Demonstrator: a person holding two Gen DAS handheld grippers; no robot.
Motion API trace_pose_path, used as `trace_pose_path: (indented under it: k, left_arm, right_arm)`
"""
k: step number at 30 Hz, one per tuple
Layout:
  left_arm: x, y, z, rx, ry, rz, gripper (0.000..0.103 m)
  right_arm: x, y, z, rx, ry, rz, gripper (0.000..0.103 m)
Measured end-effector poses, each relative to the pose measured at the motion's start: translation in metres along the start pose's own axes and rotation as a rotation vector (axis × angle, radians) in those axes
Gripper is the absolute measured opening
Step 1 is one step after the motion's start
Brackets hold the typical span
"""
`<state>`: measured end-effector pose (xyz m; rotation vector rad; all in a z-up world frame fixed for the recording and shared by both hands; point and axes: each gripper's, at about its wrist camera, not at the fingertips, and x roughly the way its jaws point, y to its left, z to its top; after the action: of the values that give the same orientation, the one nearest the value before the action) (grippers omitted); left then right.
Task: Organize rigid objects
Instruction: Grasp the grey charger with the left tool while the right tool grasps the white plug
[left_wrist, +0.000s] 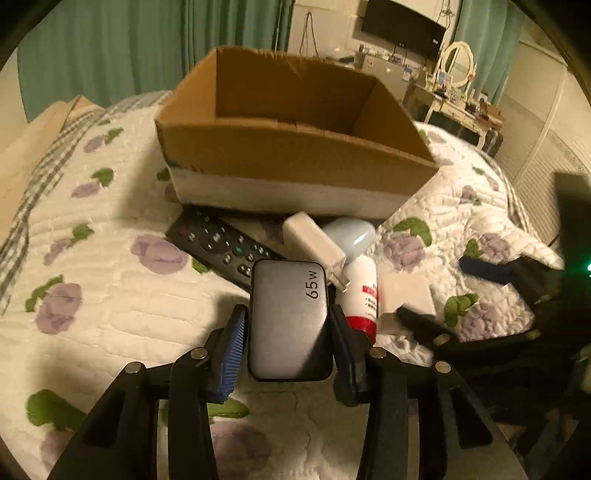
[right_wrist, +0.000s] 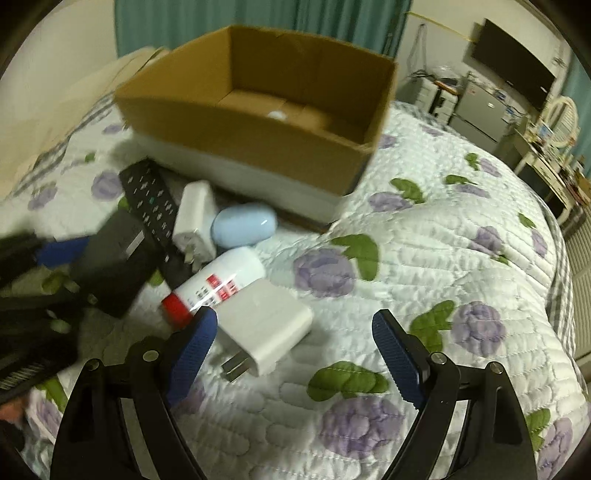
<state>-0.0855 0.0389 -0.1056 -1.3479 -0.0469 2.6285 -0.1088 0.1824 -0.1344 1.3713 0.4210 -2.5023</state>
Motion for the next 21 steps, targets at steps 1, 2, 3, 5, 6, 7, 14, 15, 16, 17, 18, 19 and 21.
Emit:
trace_pose_path:
  k: [1, 2, 3, 5, 6, 7, 14, 15, 16, 17, 18, 19, 21]
  left_arm:
    - [-0.004, 0.0, 0.002, 0.009, -0.012, 0.006, 0.044]
    - [-0.007, -0.001, 0.003, 0.012, -0.023, 0.014, 0.044]
    - [-0.01, -0.001, 0.004, 0.018, -0.035, 0.022, 0.044]
    - [-0.011, -0.001, 0.005, 0.028, -0.041, 0.036, 0.044]
    - [-0.011, 0.0, 0.005, 0.029, -0.041, 0.041, 0.044]
    - [-0.009, -0.001, 0.006, 0.028, -0.038, 0.043, 0.044]
    - [0.0, 0.002, 0.003, 0.024, -0.013, 0.051, 0.044]
    - [0.001, 0.002, 0.003, 0.022, -0.009, 0.052, 0.044]
    - [0.001, 0.002, 0.002, 0.021, -0.008, 0.052, 0.044]
    - [0.001, 0.002, 0.002, 0.02, -0.008, 0.053, 0.044]
    - [0.0, 0.002, 0.002, 0.02, -0.009, 0.055, 0.044]
    - [0.0, 0.002, 0.001, 0.021, -0.011, 0.057, 0.044]
    - [-0.003, 0.002, 0.001, 0.025, -0.015, 0.064, 0.044]
  right_arm:
    - [0.003, 0.002, -0.001, -0.01, 0.008, 0.001, 0.086]
    - [0.007, 0.004, -0.001, -0.02, 0.017, 0.002, 0.086]
    - [0.01, 0.006, -0.001, -0.026, 0.026, 0.005, 0.086]
    - [0.017, 0.007, -0.001, -0.034, 0.036, 0.012, 0.086]
    - [0.019, 0.007, 0.0, -0.032, 0.038, 0.021, 0.086]
    - [0.02, 0.005, 0.001, -0.023, 0.039, 0.034, 0.086]
    - [0.036, -0.005, 0.005, 0.001, 0.066, 0.139, 0.086]
    - [0.037, -0.006, 0.004, 0.002, 0.07, 0.148, 0.085]
    - [0.037, -0.005, 0.004, 0.0, 0.07, 0.166, 0.081]
    - [0.035, -0.004, 0.004, -0.006, 0.065, 0.183, 0.066]
    - [0.032, -0.001, 0.003, -0.018, 0.059, 0.185, 0.065]
    - [0.03, 0.002, 0.003, -0.034, 0.054, 0.162, 0.065]
    - [0.026, 0.007, 0.001, -0.05, 0.044, 0.135, 0.064]
